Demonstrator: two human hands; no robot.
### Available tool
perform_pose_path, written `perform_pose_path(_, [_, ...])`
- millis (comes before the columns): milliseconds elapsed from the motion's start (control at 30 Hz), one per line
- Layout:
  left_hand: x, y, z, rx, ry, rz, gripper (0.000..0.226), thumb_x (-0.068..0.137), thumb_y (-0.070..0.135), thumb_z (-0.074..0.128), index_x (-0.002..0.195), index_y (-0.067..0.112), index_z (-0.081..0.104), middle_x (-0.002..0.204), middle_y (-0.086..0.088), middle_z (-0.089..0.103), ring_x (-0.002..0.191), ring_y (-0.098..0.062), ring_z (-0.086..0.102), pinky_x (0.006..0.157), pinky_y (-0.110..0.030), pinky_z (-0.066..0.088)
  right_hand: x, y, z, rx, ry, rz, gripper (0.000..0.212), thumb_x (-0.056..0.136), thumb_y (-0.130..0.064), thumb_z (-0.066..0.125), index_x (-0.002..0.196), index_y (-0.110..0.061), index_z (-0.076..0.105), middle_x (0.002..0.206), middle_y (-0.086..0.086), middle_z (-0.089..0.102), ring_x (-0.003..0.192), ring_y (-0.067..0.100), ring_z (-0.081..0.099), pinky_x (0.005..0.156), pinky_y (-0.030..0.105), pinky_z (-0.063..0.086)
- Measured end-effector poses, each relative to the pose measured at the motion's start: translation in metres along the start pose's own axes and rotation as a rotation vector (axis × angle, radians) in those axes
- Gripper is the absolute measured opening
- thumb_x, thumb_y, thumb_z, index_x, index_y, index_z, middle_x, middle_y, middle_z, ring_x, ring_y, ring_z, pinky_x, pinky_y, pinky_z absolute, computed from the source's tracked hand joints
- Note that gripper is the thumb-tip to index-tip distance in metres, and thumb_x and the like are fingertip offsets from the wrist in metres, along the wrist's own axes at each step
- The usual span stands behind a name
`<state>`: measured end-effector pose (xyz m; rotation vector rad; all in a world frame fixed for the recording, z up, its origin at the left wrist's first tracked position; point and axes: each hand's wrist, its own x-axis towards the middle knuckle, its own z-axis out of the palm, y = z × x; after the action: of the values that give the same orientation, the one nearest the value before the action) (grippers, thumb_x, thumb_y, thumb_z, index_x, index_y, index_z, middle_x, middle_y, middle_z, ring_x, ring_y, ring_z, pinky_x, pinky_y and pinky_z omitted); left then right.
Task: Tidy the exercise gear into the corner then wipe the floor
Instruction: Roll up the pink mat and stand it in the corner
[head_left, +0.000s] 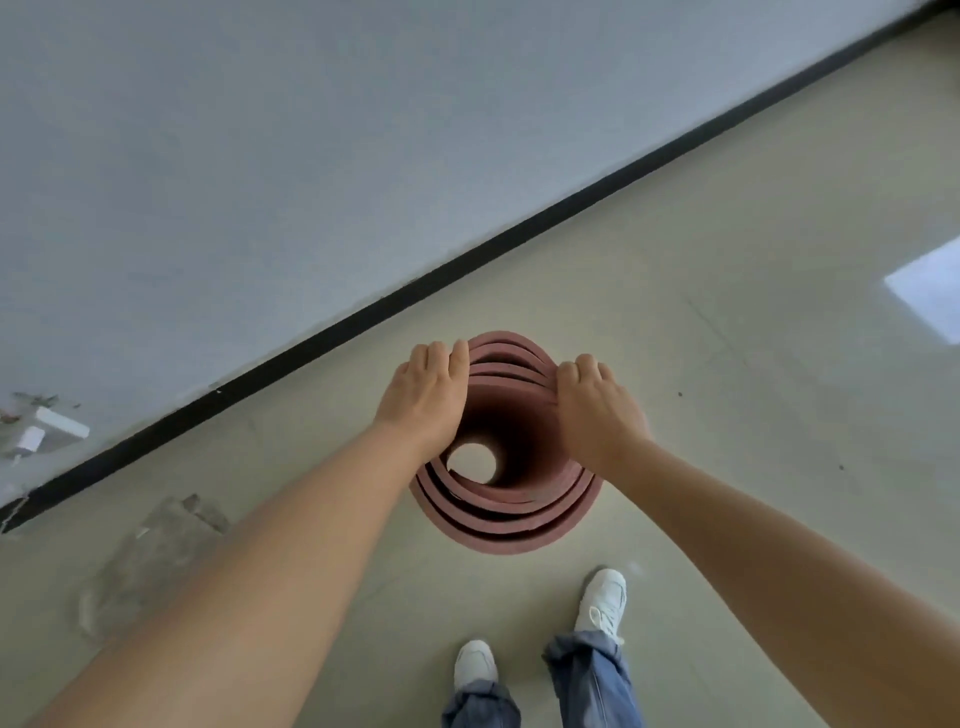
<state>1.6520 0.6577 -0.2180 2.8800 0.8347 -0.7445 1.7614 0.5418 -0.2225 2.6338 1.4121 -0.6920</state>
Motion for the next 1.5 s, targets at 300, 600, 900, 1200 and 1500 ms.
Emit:
perform_pose_path(300, [0.033,0.198,-0.165,0.022,0.043,0.209,0.077,0.091,0.002,0.046,0.15,0.005,-0.003,0.143,-0.021,0.028,0.129,-0.03,0.035,0.104,-0.033,0.039,-0.082,0.204,-0.125,0.077,0.129,0.229,0.037,0.09,-0.001,0.039,0.126,-0.005,0.041,0.125,0.011,0.046,0.116,0.026,0.047,0.091,0.029,0.042])
perform_pose_path(600, [0.092,0.408,-0.337,-0.038,0.089,0.33,0.069,0.091,0.007,0.045,0.148,0.022,0.009,0.134,-0.018,0.038,0.121,-0.032,0.043,0.094,-0.038,0.044,-0.139,0.428,-0.247,0.109,0.354,0.336,0.029,0.093,-0.007,0.039,0.121,-0.005,0.044,0.124,0.009,0.046,0.117,0.026,0.045,0.089,0.029,0.041])
perform_pose_path(900, [0.181,0.539,-0.455,-0.006,0.29,0.389,0.051,0.094,0.008,0.042,0.14,0.019,0.023,0.122,-0.015,0.048,0.11,-0.028,0.05,0.074,-0.03,0.039,-0.118,0.591,-0.351,0.073,0.598,0.37,0.031,0.095,-0.012,0.041,0.125,-0.009,0.048,0.126,0.005,0.048,0.117,0.021,0.045,0.096,0.027,0.037])
perform_pose_path(1200, [0.35,0.664,-0.614,-0.005,0.324,0.497,0.046,0.091,0.002,0.043,0.134,0.014,0.032,0.128,-0.013,0.041,0.112,-0.03,0.05,0.084,-0.035,0.045,-0.02,0.783,-0.474,0.053,0.621,0.44,0.024,0.092,-0.012,0.046,0.114,-0.006,0.055,0.123,0.008,0.053,0.113,0.024,0.052,0.088,0.028,0.042])
perform_pose_path(1500, [0.519,0.783,-0.738,0.067,0.358,0.536,0.047,0.094,0.006,0.042,0.138,0.015,0.031,0.13,-0.013,0.039,0.115,-0.03,0.048,0.087,-0.035,0.044,0.082,0.971,-0.578,0.037,0.571,0.471,0.024,0.091,-0.016,0.049,0.111,-0.004,0.054,0.116,0.011,0.054,0.107,0.029,0.055,0.08,0.033,0.041])
